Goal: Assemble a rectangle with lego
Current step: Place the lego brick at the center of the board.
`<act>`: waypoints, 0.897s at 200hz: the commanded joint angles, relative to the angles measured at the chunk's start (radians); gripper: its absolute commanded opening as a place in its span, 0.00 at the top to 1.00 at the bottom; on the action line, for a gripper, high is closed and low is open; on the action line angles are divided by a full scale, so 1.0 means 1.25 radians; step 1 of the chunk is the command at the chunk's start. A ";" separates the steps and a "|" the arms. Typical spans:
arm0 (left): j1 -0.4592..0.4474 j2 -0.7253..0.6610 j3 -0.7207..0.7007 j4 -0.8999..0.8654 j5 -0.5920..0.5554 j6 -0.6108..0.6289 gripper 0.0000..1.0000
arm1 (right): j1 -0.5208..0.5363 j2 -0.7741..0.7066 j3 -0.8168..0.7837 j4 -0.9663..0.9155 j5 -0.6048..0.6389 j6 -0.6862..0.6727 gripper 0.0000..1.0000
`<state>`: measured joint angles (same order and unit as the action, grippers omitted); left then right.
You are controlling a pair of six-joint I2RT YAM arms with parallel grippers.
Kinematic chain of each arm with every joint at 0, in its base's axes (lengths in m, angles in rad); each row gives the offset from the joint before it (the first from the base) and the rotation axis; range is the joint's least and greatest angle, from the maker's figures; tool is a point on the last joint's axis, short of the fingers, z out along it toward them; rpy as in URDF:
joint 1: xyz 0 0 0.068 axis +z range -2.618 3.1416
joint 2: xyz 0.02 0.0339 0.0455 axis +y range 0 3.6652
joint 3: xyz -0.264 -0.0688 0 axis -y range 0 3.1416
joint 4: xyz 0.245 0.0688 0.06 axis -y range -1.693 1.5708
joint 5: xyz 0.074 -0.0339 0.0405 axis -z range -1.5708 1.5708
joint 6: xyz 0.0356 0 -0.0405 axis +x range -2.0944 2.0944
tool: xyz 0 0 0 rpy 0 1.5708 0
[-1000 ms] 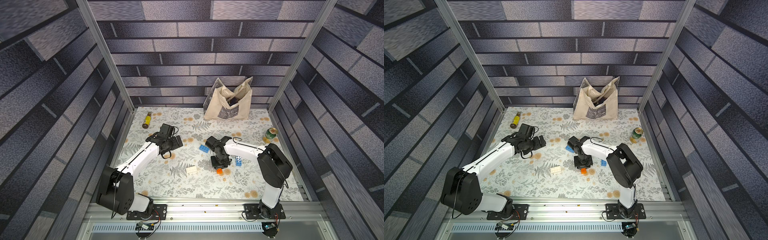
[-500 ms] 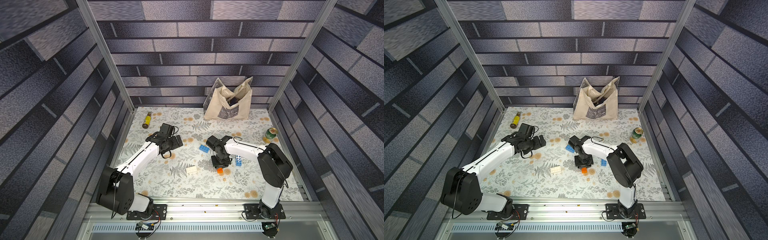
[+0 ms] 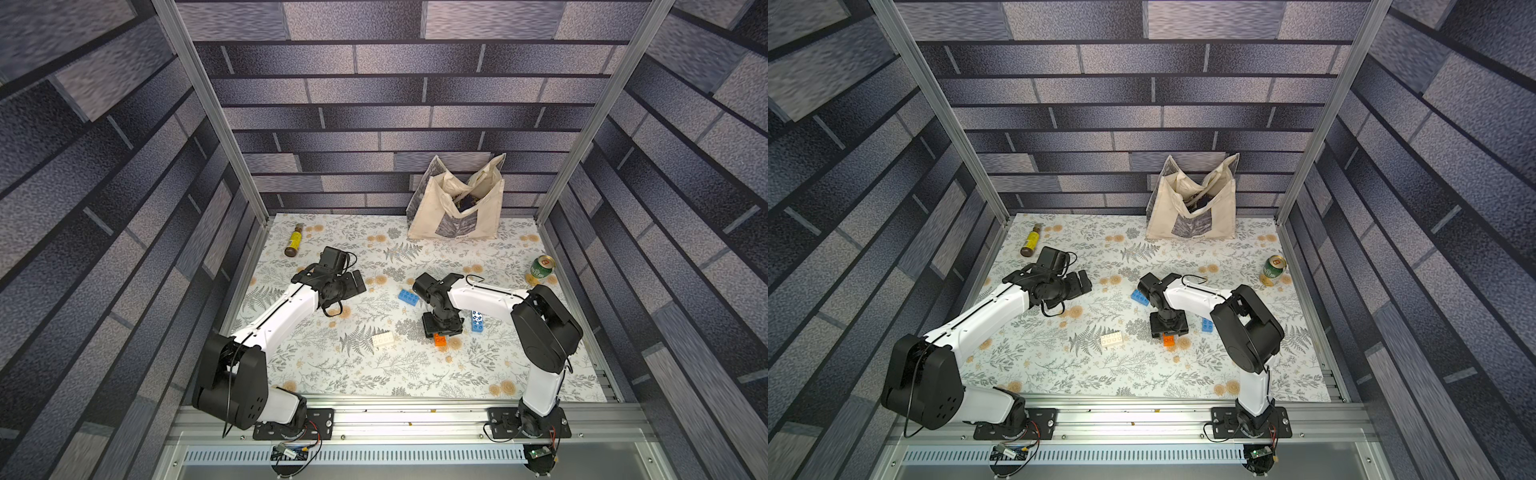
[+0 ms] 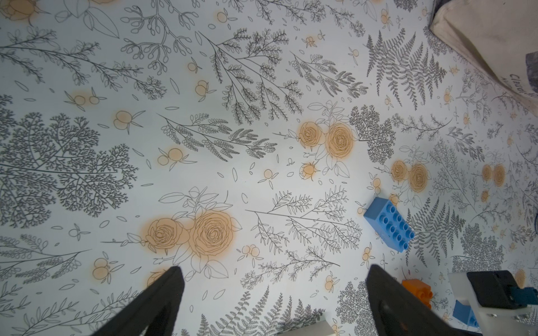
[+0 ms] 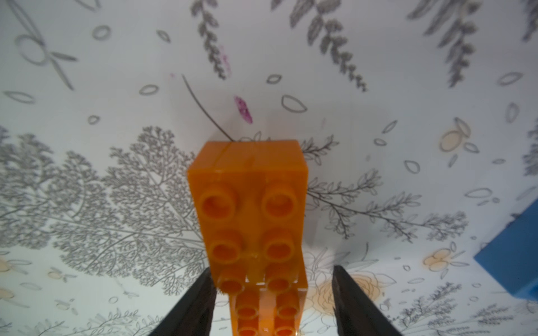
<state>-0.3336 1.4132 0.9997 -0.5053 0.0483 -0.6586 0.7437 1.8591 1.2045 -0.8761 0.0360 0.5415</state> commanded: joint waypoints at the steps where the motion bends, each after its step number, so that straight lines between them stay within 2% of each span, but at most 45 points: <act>1: -0.003 0.002 0.022 -0.021 -0.013 0.002 0.00 | -0.004 -0.021 -0.009 0.014 -0.016 0.006 0.35; 91: -0.003 0.002 0.024 -0.025 -0.017 0.002 0.00 | -0.004 -0.018 -0.012 0.021 -0.032 0.017 0.45; 179: -0.003 0.014 0.031 -0.025 -0.009 0.006 0.00 | -0.003 -0.007 -0.013 0.015 -0.024 0.078 0.54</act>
<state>-0.3336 1.4189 1.0016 -0.5087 0.0479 -0.6586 0.7437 1.8565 1.1950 -0.8543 0.0017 0.6109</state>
